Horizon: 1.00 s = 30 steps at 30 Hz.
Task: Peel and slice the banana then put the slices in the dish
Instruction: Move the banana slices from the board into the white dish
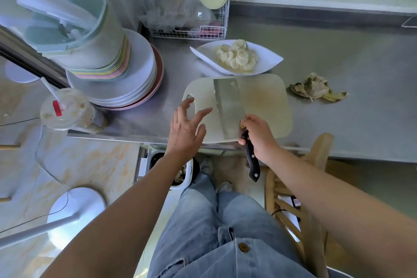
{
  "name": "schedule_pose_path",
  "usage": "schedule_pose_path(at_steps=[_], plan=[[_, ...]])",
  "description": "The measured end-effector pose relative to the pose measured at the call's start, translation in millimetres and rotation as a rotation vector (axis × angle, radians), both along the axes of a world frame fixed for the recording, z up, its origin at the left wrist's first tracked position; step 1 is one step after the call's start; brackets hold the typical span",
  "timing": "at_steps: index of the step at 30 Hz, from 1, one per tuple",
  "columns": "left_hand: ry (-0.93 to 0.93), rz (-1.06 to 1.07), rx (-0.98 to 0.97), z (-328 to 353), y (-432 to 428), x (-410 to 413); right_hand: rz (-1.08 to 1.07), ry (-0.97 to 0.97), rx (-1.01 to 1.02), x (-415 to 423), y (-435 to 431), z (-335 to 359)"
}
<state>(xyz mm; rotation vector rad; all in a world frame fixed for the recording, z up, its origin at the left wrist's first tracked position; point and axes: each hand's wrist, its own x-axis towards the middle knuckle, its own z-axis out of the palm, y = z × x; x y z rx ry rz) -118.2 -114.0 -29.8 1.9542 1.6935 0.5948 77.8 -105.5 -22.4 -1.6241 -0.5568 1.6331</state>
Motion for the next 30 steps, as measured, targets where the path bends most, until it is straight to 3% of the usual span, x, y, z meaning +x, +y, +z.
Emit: schedule_pose_path(at_steps=[5, 11, 30], plan=[[0.053, -0.232, 0.0, 16.8, 24.2, 25.0, -0.035, -0.049, -0.014, 14.7, 26.1, 18.7], [0.158, -0.291, -0.003, 31.8, 76.5, 35.7, -0.058, -0.071, -0.046, 31.0, 57.1, 30.2], [0.227, -0.204, 0.005, 27.3, 200.1, 79.5, -0.056, -0.108, -0.067, 82.2, 121.8, 41.9]])
